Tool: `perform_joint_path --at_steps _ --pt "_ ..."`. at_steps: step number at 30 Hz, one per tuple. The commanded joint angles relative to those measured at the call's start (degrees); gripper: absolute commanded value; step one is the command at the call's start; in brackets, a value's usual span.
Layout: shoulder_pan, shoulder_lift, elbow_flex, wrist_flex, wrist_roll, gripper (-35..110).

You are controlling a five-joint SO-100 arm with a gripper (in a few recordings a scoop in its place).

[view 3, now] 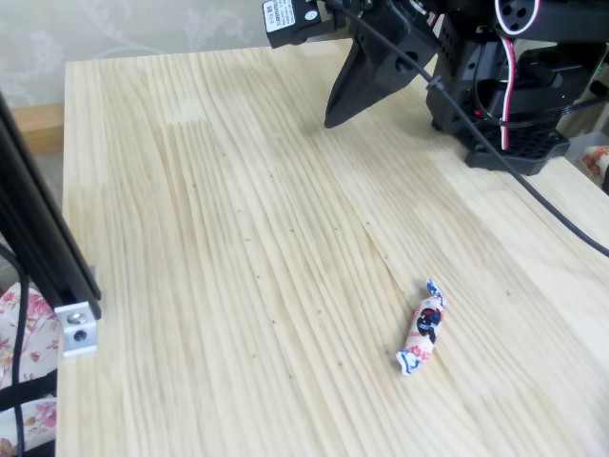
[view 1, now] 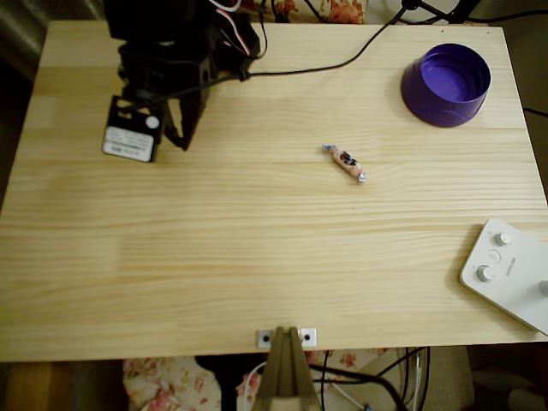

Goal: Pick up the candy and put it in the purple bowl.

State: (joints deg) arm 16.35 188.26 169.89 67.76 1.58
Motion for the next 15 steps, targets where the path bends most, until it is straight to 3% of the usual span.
perform_joint_path --at_steps 1,15 --pt "0.3 0.8 -0.1 0.4 -0.3 -1" --pt "0.5 0.8 -0.1 0.4 0.1 -1"
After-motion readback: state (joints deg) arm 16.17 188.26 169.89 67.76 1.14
